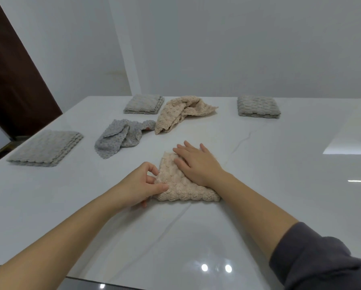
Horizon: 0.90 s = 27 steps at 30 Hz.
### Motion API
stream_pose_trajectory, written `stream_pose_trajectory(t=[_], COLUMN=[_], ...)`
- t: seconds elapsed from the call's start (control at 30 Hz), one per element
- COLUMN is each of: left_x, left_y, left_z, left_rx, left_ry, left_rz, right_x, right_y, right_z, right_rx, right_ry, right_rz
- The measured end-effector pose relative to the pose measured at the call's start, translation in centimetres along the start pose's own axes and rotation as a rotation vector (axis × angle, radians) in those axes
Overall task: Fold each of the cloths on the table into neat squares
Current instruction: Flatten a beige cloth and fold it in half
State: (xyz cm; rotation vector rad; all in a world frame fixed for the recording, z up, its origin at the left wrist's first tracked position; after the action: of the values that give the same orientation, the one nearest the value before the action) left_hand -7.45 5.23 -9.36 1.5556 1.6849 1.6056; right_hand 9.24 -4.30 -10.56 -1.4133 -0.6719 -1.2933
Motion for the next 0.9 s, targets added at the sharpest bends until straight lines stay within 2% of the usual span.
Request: stream_pose_trajectory(t=[0.07, 0.13, 0.17, 0.23, 0.3, 0.37, 0.5, 0.57, 0.67, 0.77, 0.9], left_x=[0.2, 0.7, 0.9, 0.5, -1.2, -3.0, -4.9, -5.1, -5.1, -5.2, -5.1], left_y=[0.1, 1.0, 1.6, 3.5, 5.3, 5.6, 2.3, 1.7, 1.7, 1.6, 1.5], left_z=[-0.3, -0.6, -0.5, 0.0, 0.7, 2.0, 4.0, 4.4, 4.5, 4.7, 4.7], left_rx=[0.089, 0.150, 0.124, -0.055, -0.280, -0.378, -0.252, -0.238, -0.233, -0.229, -0.231], left_ry=[0.012, 0.037, 0.093, 0.285, 0.395, 0.355, 0.177, 0.183, 0.189, 0.185, 0.178], left_rz=[0.068, 0.285, 0.399, 0.519, 0.551, 0.667, 0.833, 0.825, 0.830, 0.830, 0.830], right_x=[0.0, 0.0, 0.1, 0.7, 1.7, 2.7, 4.0, 4.3, 4.6, 4.9, 4.7], right_y=[0.2, 0.4, 0.5, 0.6, 0.7, 1.0, 2.5, 3.4, 3.5, 2.8, 2.6], right_z=[-0.2, -0.3, -0.4, -0.3, -0.5, -1.1, -3.3, -4.7, -6.6, -8.0, -8.7], right_rx=[0.034, 0.057, 0.051, -0.009, -0.092, -0.175, -0.313, -0.399, -0.492, -0.499, -0.506], right_ry=[0.031, 0.070, 0.097, 0.168, 0.298, 0.407, 0.478, 0.424, 0.195, 0.034, -0.056], right_rz=[0.029, 0.112, 0.188, 0.405, 0.602, 0.693, 0.715, 0.718, 0.820, 0.907, 1.030])
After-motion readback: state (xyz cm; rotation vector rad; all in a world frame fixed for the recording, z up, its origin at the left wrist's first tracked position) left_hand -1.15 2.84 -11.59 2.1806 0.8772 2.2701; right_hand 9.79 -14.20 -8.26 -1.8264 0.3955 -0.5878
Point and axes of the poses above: each hand's wrist, its own z-axis towards the middle knuckle, its own x-axis out of the back of the hand, y = z × x, the point moved 2 cm from there along z, towards the middle knuckle, and after that the axes turned 1 degree about x, right-handed, at the moved point
